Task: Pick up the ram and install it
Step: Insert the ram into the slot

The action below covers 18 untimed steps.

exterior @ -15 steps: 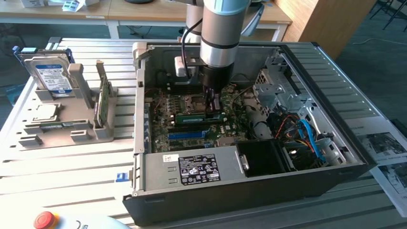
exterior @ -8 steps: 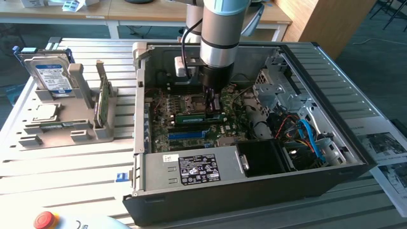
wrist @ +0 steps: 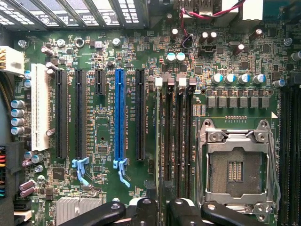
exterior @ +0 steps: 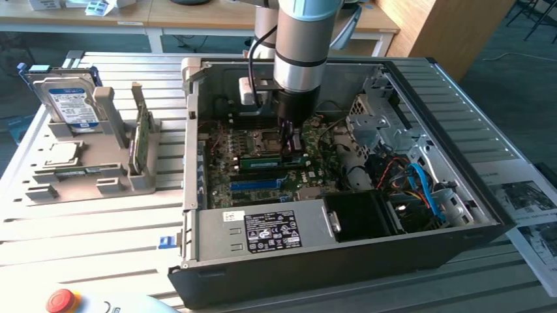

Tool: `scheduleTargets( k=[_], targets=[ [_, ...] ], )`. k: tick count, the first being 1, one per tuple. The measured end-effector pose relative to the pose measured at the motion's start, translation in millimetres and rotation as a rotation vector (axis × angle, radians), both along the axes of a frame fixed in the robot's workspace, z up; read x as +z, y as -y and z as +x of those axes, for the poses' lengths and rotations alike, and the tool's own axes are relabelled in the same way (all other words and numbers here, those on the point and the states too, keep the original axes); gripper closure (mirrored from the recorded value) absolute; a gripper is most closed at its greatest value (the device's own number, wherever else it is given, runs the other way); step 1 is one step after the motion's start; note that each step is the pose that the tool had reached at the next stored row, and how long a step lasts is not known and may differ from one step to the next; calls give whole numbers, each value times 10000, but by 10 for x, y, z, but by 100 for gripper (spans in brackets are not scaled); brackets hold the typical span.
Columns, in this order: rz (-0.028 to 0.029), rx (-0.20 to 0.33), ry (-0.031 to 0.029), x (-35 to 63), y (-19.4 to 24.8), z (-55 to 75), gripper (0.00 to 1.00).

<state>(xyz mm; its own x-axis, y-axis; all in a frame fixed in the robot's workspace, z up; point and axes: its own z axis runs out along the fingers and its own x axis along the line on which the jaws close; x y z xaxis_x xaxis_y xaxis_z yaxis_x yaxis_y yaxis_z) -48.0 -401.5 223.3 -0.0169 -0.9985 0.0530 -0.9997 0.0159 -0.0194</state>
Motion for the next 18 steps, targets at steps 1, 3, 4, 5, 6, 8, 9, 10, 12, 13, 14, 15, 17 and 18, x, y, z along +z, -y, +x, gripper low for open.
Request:
scheduleTargets(
  k=[1,3,4,5,6,8,9,10,12,13,14,15,17,18],
  targets=[
    [0,1,0,0,0,0,81],
    [0,0,0,0,0,0,81],
    [1,0,0,0,0,0,81],
    [0,0,0,0,0,0,81],
    [0,0,1,0,0,0,81],
    [1,0,0,0,0,0,81],
    [1,0,0,0,0,0,81],
    [0,0,0,0,0,0,81],
    [1,0,0,4,0,0,81],
    [0,0,0,8,0,0,81],
    [0,0,0,13,0,0,81],
    [0,0,0,19,0,0,81],
    [0,0,-2,38,0,0,81],
    [0,0,-3,47,0,0,81]
  ],
)
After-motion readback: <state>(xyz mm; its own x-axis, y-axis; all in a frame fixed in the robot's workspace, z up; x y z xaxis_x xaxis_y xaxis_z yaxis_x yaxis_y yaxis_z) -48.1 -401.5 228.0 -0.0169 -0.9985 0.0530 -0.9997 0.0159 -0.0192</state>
